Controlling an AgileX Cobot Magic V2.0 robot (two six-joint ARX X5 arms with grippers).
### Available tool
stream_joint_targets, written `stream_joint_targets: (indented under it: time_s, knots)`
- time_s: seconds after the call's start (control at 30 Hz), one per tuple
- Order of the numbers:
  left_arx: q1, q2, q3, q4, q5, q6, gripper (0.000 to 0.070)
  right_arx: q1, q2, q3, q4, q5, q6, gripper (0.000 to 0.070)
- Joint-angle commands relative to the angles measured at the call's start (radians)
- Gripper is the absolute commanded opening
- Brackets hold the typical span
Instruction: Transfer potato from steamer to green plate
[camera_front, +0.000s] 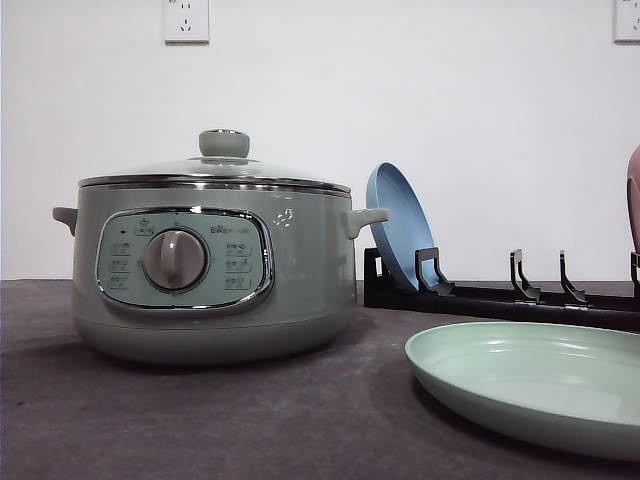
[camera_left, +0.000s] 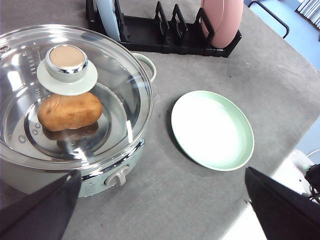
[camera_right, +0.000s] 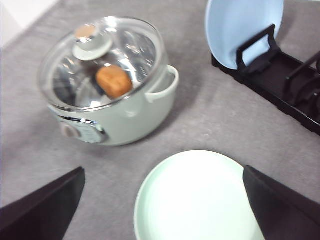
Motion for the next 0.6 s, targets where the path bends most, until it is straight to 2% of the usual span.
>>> stream_joint_targets:
  time_s: [0.0,0.23,0.47,0.57]
  knots:
    - [-0.005,0.007,0.023,0.011,0.006,0.015,0.067,0.003,0.002,0.017,-0.007,-0.017,-0.016,0.0641]
    - [-0.005,0.03,0.028,0.031,-0.007,-0.005,0.067,0.003,0.002,0.017,-0.014,-0.097,-0.004,0.0641]
    - [-0.005,0.164,0.107,0.014,-0.011,-0.025,0.067,0.003,0.002,0.017,0.02,-0.096,0.009,0.0641]
    - [-0.005,0.251,0.182,-0.023,-0.054,-0.027,0.0669,0.003,0.002,0.017,0.02,-0.096,0.011,0.0641]
